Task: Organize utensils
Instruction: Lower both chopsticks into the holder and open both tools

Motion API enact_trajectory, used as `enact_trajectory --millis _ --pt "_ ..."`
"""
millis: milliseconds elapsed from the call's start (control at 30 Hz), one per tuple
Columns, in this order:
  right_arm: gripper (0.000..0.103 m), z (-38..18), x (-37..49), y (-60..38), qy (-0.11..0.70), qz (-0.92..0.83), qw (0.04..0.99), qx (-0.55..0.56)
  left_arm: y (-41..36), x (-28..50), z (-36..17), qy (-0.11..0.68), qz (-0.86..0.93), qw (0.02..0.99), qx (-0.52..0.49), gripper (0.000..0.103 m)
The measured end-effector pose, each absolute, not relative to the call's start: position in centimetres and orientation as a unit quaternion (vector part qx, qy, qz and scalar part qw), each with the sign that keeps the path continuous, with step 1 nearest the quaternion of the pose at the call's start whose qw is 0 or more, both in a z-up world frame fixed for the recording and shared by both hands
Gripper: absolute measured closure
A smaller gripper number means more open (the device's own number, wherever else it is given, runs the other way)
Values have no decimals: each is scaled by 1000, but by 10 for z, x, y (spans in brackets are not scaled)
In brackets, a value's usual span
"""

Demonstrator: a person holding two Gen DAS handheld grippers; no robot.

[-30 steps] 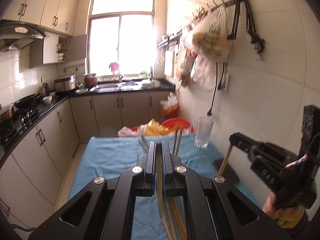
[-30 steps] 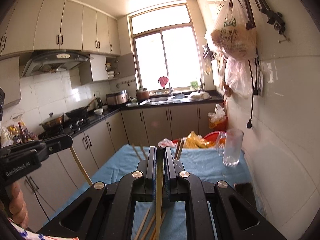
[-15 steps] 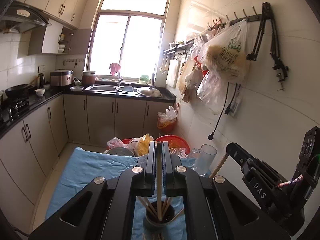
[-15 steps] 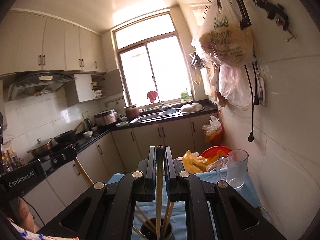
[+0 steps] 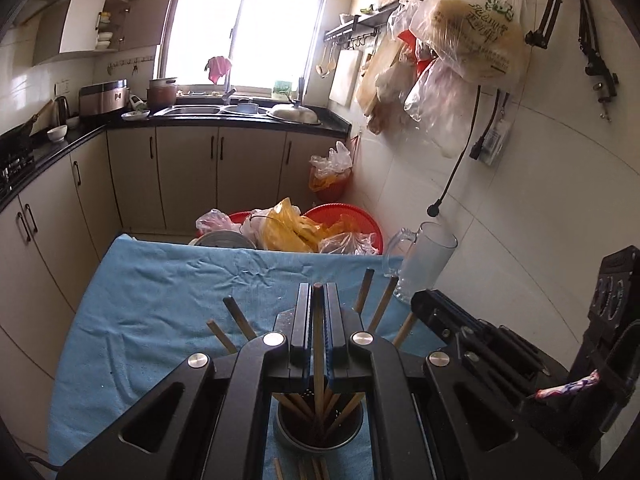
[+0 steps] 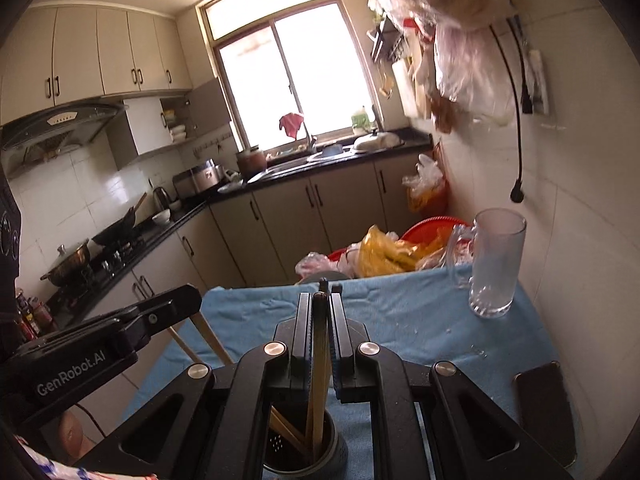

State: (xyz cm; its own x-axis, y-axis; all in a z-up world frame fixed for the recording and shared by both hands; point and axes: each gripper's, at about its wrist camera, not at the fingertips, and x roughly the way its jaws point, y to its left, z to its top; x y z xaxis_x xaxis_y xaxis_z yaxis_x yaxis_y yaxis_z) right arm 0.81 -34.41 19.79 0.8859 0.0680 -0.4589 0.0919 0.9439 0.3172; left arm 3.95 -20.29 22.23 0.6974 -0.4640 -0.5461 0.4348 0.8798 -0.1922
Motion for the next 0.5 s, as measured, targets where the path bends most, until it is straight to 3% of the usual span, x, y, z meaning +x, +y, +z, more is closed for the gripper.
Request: enact_trajectory --millis 33,100,167,267,500 --pt "93 197 9 -346 238 -7 956 172 -203 39 223 300 -243 922 -24 98" --pt "78 198 9 -353 238 -7 953 186 -202 36 228 295 -245 923 -20 97" --pt "73 201 4 -356 232 -12 954 189 -199 32 233 292 -245 924 -20 91" --pt "72 208 -5 -359 225 -16 956 186 -191 21 241 280 -242 929 -24 74" --pt "64 220 -43 -368 215 -31 959 183 -161 -19 258 255 -235 938 -28 66"
